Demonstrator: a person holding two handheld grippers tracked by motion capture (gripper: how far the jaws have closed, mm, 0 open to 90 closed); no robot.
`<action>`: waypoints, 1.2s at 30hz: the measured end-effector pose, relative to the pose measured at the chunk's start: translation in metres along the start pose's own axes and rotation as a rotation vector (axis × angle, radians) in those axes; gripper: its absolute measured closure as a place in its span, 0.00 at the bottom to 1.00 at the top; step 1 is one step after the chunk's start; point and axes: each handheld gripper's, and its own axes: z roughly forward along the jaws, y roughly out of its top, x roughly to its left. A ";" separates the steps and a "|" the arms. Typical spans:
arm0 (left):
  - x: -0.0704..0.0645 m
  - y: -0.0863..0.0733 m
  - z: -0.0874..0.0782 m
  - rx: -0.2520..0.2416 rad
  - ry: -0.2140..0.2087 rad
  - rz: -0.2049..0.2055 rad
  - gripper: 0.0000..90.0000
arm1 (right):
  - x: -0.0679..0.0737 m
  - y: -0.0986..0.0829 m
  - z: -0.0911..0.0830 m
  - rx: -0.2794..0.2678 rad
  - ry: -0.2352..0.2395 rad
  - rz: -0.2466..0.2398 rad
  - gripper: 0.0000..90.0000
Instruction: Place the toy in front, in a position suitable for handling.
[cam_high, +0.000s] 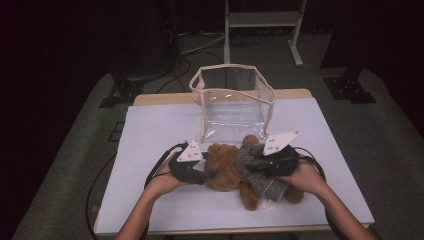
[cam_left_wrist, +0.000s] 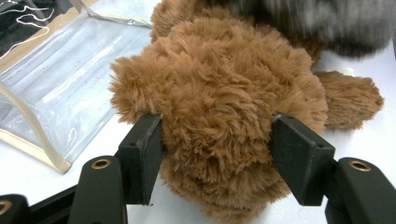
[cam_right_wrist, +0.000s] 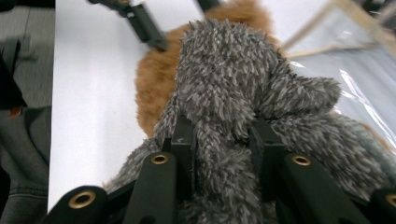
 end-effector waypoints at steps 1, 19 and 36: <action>-0.001 0.001 0.000 0.005 -0.003 0.009 0.40 | -0.003 -0.004 -0.008 -0.009 -0.018 0.012 0.75; -0.015 0.030 -0.002 -0.014 -0.031 0.107 0.34 | -0.021 -0.055 -0.068 -0.073 -0.116 0.150 0.75; -0.019 0.006 0.036 0.012 0.052 0.159 0.04 | -0.034 -0.063 -0.047 -0.090 -0.058 0.221 0.75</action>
